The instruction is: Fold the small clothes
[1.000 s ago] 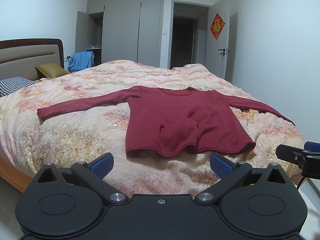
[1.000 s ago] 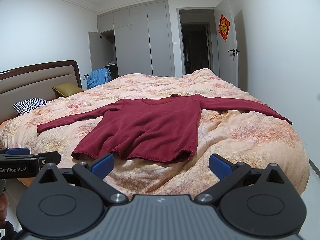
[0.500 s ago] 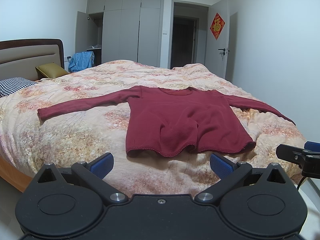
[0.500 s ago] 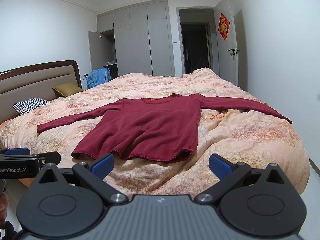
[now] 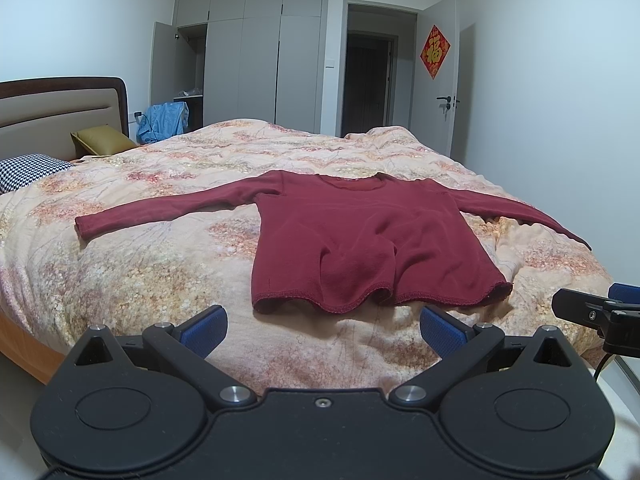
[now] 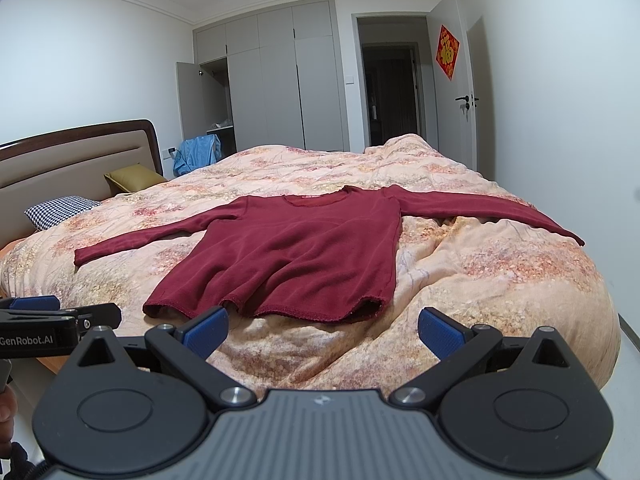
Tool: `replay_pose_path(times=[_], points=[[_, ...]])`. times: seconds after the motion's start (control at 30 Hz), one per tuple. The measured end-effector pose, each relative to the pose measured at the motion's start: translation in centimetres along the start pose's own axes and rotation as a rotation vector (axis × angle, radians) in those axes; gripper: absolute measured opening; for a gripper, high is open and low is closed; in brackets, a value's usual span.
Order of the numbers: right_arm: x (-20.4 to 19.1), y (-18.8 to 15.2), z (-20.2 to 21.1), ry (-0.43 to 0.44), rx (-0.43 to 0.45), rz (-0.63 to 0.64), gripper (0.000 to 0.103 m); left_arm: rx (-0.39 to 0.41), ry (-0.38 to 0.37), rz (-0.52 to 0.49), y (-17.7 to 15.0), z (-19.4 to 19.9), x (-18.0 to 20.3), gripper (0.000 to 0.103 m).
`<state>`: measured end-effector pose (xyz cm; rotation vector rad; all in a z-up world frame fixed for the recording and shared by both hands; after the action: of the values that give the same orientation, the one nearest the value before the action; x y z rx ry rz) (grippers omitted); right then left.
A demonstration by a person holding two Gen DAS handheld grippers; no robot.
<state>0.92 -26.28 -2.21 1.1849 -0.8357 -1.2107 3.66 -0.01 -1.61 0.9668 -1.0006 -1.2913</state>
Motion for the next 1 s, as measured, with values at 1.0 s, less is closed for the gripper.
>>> replay_pose_path(times=[1.0], points=[[-0.13, -0.16, 0.02, 0.021, -0.01, -0.012, 0.103, -0.023, -0.008, 0.004, -0.59, -0.34, -0.02, 0.102]])
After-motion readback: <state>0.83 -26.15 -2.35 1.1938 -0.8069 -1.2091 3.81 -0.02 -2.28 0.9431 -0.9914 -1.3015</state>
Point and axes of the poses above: each gripper's, at about its wrist camera, not at the fingertips, and z roughly against the way its jaws point, x to its right, y to its top, the point moved 4 cm from there along -z, roughly the way its jaws point, and after that the axes turned 7 degrees about x, right-handed, at the moved point
